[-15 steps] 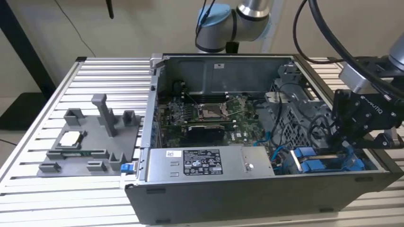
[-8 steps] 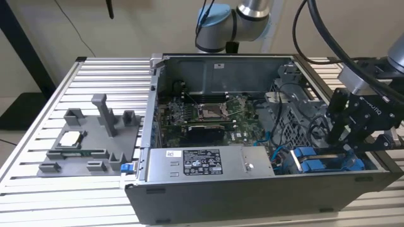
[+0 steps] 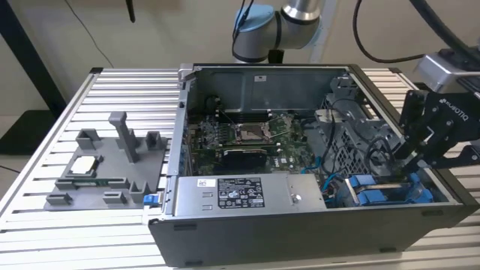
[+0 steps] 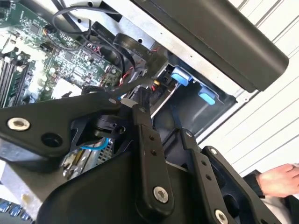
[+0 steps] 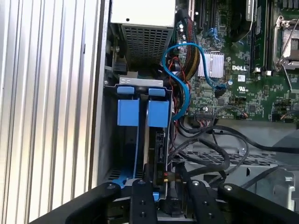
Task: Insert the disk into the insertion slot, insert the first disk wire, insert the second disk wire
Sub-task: 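Insert the first disk wire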
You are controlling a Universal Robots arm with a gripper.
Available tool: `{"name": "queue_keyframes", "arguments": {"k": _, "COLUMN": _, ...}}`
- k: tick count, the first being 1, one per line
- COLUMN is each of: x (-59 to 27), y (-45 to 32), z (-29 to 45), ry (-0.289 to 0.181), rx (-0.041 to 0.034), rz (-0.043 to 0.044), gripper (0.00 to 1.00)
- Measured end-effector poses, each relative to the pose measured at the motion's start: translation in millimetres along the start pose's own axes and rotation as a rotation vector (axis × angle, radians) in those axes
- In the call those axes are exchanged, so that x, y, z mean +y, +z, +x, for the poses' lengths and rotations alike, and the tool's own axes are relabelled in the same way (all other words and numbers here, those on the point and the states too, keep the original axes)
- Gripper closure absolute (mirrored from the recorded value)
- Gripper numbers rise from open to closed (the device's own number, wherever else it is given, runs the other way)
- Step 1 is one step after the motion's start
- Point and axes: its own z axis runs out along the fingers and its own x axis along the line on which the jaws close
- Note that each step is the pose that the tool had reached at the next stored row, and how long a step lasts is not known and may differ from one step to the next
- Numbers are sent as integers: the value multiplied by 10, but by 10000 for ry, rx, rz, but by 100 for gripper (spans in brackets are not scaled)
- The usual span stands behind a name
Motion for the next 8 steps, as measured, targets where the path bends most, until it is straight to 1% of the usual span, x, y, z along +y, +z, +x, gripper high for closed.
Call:
{"name": "queue_keyframes", "arguments": {"k": 3, "x": 12, "y": -127, "z": -5, "ry": 0, "rx": -2, "rz": 0, "gripper": 67}}
{"name": "queue_keyframes", "arguments": {"k": 4, "x": 15, "y": -157, "z": -7, "ry": 1, "rx": -2, "rz": 0, "gripper": 67}}
{"name": "queue_keyframes", "arguments": {"k": 8, "x": 15, "y": -163, "z": -7, "ry": 0, "rx": -4, "rz": 0, "gripper": 67}}
